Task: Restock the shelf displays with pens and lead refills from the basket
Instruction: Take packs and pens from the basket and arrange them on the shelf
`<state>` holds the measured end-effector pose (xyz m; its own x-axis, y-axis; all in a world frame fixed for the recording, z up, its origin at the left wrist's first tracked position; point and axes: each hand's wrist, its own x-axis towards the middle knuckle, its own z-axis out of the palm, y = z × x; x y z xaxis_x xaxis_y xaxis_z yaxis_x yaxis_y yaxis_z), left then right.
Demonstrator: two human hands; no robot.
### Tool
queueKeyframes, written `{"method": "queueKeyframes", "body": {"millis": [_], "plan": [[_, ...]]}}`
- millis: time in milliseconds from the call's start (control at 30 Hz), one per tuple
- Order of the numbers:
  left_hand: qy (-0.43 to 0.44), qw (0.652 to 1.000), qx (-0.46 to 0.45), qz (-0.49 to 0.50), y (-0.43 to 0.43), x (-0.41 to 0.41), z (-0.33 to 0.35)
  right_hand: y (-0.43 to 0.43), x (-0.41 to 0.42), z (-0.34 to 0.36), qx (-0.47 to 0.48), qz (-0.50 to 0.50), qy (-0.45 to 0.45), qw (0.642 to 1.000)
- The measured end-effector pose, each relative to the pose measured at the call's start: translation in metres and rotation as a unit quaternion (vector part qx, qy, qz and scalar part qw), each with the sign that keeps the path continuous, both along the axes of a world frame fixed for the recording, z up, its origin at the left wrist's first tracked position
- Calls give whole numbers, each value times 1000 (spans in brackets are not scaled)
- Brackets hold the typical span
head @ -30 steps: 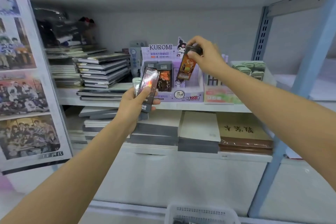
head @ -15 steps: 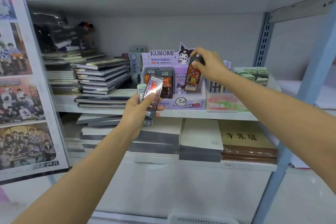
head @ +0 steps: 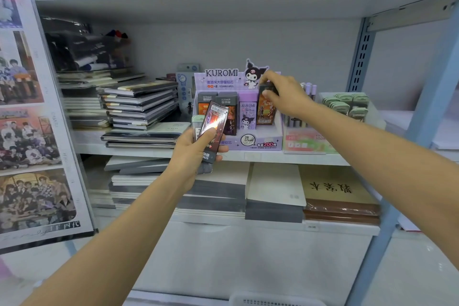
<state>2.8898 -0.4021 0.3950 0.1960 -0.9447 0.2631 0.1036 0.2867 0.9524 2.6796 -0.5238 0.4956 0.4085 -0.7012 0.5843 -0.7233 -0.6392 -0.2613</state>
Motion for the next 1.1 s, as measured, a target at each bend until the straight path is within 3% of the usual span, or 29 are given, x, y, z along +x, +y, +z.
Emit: {"method": "queueKeyframes", "body": {"millis": [233, 333, 533, 833, 933, 1000, 1100], "plan": [[6, 1000, 2, 1, 1, -4, 3, -2, -4, 7, 38, 5, 66, 997], [4, 1000, 3, 1, 0, -7, 4, -4, -1, 3, 35, 0, 40, 999], [-2, 1000, 10, -2, -2, -10, 4, -2, 4, -4, -67, -60, -21, 996], [16, 1000, -4, -21, 4, -20, 11, 0, -1, -1, -111, -113, 65, 985], [15, 999, -7, -40, 8, -25, 15, 14, -3, -2, -130, -39, -40, 990], [17, 998, -9, -52, 10, -30, 17, 33, 1, -5, -27, 71, -143, 987], [19, 997, -13, -69, 11, -37, 19, 57, 8, -16, 180, 167, -137, 960]]}}
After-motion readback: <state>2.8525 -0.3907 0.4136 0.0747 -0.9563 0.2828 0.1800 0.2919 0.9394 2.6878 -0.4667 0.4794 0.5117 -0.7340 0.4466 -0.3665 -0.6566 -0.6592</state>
